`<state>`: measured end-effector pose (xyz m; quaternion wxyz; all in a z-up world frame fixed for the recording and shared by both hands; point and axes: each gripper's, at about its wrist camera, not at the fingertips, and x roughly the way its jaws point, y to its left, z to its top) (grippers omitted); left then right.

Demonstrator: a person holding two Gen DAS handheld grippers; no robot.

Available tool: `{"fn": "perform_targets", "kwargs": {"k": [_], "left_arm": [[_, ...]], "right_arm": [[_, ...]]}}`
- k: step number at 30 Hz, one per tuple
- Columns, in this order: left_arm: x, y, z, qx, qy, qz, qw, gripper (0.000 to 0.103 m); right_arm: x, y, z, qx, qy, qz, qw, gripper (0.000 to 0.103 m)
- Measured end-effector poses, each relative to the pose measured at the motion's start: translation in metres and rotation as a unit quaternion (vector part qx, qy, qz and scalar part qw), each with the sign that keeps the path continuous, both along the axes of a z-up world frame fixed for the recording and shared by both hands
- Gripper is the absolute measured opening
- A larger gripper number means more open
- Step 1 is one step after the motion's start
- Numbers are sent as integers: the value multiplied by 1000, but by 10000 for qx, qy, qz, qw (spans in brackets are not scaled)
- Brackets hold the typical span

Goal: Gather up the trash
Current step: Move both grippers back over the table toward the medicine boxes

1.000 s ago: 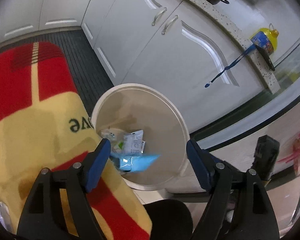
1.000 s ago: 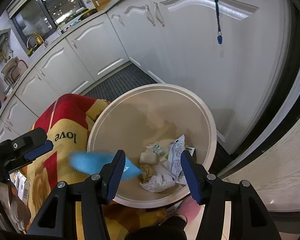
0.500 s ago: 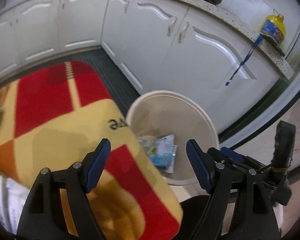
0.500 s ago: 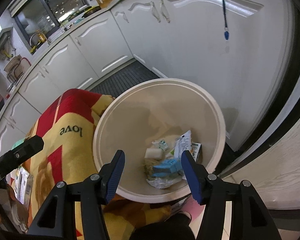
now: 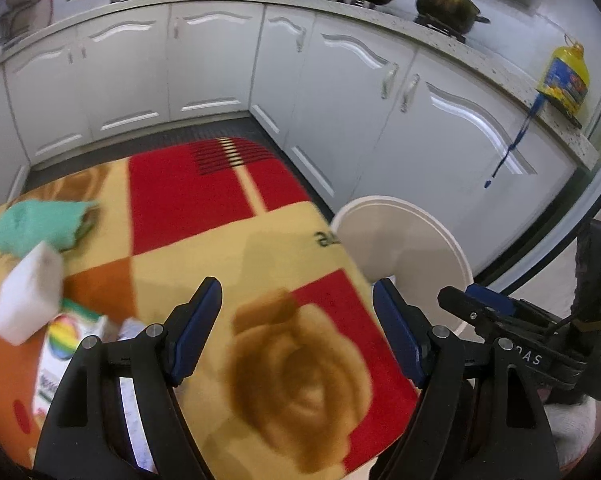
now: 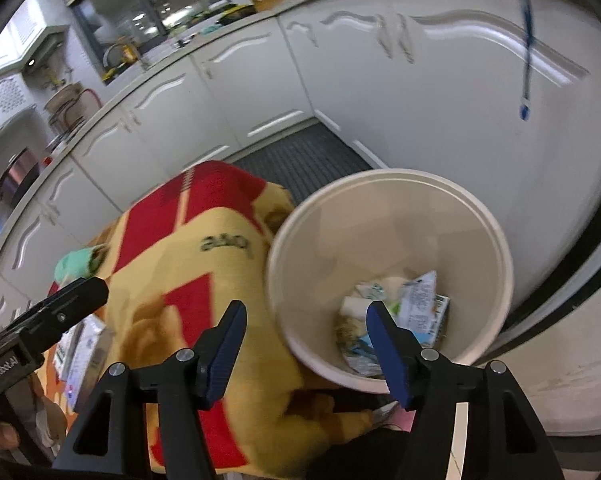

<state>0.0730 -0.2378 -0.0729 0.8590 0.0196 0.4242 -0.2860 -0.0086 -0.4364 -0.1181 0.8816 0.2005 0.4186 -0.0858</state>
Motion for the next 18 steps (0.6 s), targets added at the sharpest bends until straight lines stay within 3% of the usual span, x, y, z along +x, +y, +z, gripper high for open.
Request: {"fn": "perform_targets", "kwargs": {"k": [18], "left_arm": [[-2,154,-4,274,-10,847,9960,77]], "right_arm": [[38,99,2,120,9,1186,9929,61]]}}
